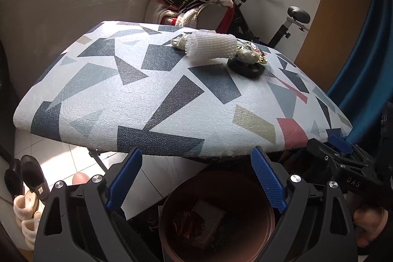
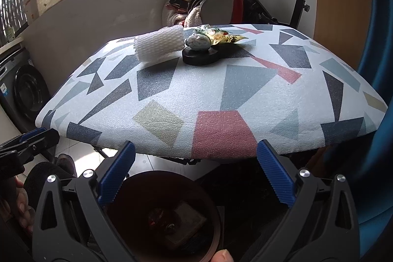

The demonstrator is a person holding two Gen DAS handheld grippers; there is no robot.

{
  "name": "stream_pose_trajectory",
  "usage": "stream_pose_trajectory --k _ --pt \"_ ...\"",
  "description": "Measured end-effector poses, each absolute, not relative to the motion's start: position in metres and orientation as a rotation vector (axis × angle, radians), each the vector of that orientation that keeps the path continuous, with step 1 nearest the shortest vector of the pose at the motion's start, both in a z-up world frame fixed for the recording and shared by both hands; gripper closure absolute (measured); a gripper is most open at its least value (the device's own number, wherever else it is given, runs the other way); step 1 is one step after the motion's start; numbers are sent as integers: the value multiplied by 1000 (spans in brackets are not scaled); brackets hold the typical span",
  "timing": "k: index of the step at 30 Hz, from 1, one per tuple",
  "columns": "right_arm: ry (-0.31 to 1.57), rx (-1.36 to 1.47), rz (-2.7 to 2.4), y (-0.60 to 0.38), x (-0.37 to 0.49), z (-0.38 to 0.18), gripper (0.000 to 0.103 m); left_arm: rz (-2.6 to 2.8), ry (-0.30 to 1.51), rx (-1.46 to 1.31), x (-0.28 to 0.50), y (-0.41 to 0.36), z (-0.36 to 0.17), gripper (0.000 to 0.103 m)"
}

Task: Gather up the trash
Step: 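Reach the left gripper to bubble foam while the right gripper grasps the green-gold wrapper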

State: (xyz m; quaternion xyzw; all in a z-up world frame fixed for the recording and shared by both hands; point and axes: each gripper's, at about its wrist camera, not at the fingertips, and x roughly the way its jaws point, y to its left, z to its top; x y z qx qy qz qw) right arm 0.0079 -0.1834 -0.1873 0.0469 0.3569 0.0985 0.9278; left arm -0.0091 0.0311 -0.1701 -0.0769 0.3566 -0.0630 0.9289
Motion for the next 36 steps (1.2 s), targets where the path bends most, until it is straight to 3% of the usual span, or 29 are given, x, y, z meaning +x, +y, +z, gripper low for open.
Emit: stream_pose_trajectory --k 16,24,36 --pt "678 101 119 -223 125 -151 6 -252 715 -338 153 48 -129 15" --pt "673 354 224 -238 233 -146 6 -264 728 -328 191 47 -141 15" --pt "859 261 197 -188 342 -177 6 -230 753 -372 217 66 -160 17"
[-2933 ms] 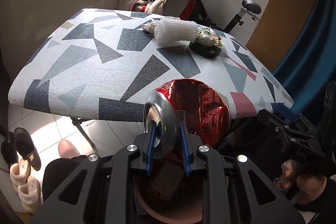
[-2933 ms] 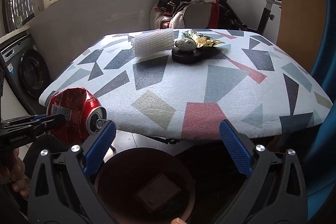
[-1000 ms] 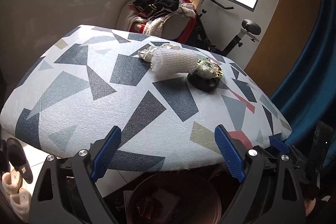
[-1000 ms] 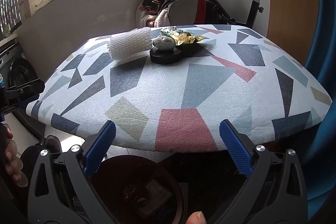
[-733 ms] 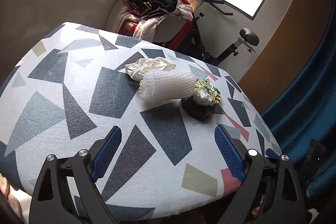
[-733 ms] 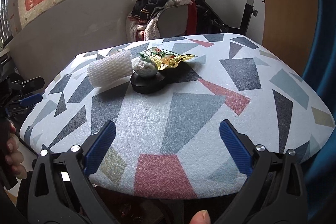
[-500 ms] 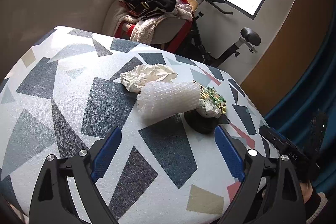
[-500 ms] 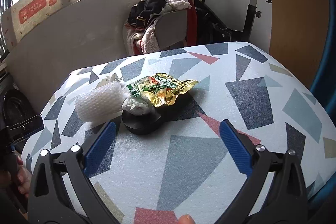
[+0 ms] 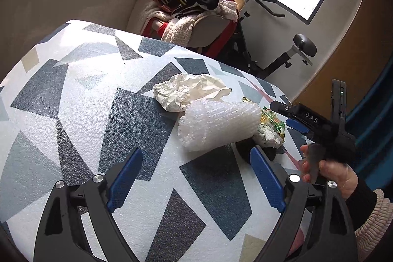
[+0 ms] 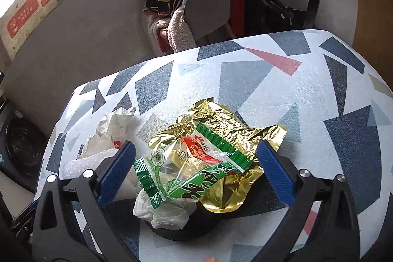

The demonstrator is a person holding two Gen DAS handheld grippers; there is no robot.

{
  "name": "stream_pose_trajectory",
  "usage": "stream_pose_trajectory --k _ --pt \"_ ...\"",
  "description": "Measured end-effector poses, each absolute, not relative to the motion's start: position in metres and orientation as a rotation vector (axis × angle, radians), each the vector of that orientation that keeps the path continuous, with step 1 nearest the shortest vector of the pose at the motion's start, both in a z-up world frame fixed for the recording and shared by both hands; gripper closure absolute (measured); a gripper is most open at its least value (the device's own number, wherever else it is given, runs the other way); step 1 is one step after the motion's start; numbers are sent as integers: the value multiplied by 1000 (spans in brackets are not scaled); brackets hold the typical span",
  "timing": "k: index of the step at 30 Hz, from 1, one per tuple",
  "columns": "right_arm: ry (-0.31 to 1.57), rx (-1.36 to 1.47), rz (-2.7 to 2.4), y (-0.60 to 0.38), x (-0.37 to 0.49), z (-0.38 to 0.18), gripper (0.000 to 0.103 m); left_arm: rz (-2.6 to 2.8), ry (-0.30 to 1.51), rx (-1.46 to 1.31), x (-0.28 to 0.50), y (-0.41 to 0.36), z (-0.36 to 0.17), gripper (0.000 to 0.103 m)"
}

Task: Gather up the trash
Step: 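Reach the left gripper to bubble foam while the right gripper grasps the green-gold wrapper, then close the left gripper on the white bubble foam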

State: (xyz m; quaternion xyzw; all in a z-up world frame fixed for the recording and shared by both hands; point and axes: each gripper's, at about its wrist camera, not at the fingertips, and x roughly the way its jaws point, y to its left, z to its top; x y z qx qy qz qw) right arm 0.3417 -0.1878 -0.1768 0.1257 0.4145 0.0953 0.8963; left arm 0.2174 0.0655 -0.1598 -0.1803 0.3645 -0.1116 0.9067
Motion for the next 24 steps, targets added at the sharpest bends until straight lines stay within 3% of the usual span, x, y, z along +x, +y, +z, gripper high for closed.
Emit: stream_pose_trajectory --k 3,5,7,10,16,19,24 --pt "921 249 192 -183 348 -188 6 -234 748 -382 222 67 -160 17" --pt "901 266 224 -183 342 -186 18 -241 744 -385 225 66 -159 17" --pt "881 249 240 -183 334 -182 39 -248 744 -387 228 64 -160 17" --pt "843 225 257 -186 323 -174 57 -255 751 -396 233 61 -163 19" --pt "738 172 306 -190 299 -157 78 -264 769 -437 244 55 -168 20" --pt "702 190 317 -196 291 -151 88 -255 786 -468 250 56 -173 21" --pt "627 242 305 -207 271 -138 90 -235 811 -525 261 57 -182 24"
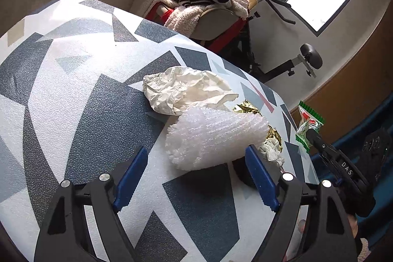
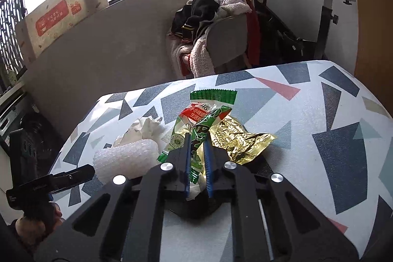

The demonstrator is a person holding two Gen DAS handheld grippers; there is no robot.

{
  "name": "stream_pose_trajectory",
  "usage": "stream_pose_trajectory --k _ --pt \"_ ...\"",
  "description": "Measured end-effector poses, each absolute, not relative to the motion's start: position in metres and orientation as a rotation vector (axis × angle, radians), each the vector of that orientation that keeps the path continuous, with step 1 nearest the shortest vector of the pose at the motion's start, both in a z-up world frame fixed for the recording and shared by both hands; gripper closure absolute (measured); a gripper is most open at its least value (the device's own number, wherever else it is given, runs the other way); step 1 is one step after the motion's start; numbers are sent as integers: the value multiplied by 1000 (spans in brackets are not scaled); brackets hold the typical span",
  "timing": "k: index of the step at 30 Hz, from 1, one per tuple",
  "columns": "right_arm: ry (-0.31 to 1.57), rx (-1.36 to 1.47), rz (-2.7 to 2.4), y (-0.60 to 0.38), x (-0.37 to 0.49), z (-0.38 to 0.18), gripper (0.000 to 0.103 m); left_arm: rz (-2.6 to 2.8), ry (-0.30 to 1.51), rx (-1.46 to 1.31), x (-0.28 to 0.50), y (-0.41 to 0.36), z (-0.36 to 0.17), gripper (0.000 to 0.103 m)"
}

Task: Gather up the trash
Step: 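Close the left gripper on the white bubble foam, then move the left gripper's foam over the bin while the right gripper carries the wrapper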

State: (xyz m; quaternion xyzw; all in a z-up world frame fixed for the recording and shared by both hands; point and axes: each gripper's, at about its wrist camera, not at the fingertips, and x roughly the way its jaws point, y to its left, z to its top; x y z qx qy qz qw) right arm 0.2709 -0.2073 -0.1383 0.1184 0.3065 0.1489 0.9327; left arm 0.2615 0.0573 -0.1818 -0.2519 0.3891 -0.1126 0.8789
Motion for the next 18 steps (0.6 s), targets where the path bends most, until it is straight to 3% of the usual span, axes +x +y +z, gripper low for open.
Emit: stream_pose_trajectory --k 7,8,9,11,18 --pt "602 200 302 -207 244 -137 90 -221 825 -548 279 48 -187 25" --pt "606 199 304 -207 241 -138 90 -221 824 -554 281 47 -187 38" --pt "611 201 302 -208 238 -139 90 -214 832 -540 283 45 -188 70" --pt "618 214 297 -210 232 -139 90 -185 846 -496 282 42 -187 84" --pt "586 220 292 -218 200 -129 90 -249 745 -309 238 37 -148 89"
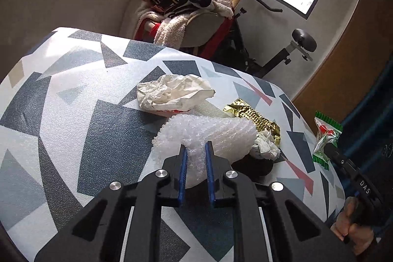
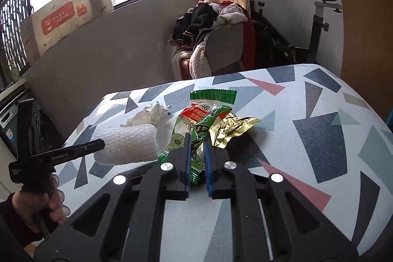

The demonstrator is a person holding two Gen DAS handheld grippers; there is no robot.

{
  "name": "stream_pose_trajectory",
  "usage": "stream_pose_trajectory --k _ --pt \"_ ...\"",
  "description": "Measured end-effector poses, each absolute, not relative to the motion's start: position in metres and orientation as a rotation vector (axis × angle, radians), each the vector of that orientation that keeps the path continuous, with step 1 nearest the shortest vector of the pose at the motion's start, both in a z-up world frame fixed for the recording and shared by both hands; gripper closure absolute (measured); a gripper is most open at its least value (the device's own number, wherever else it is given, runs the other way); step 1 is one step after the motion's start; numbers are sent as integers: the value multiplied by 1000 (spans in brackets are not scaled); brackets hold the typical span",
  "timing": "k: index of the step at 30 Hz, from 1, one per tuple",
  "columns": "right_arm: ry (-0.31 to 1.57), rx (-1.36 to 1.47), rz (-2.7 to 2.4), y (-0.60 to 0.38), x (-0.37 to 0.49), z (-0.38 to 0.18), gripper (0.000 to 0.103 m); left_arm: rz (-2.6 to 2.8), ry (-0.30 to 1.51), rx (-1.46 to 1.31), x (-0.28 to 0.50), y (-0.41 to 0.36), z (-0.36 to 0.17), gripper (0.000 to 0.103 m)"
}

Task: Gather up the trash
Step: 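Move the left gripper's foam over the bin while the right gripper carries the wrapper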

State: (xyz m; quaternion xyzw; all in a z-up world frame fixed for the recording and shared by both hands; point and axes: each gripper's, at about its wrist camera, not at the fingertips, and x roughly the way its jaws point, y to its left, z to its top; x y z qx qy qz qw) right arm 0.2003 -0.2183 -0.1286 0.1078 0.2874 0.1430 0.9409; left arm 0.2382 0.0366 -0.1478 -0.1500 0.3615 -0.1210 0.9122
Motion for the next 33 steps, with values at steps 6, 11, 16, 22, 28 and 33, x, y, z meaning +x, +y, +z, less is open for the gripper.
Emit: stream_pose_trajectory --k 6,11,16,22,28,33 --pt "563 214 300 -216 168 -114 90 -312 729 -261 190 49 -120 89" --pt "557 209 317 -210 136 -107 90 -350 764 -246 147 56 -117 89" --pt "565 174 326 -200 103 -105 90 -350 780 -236 94 59 -122 89" --pt "576 131 342 -188 63 -108 90 -376 809 -211 41 51 -135 89" --pt "587 101 358 -183 37 -114 90 -412 842 -141 0 33 -149 88" --pt "594 92 361 -183 26 -116 90 -435 876 -108 -17 23 -164 88"
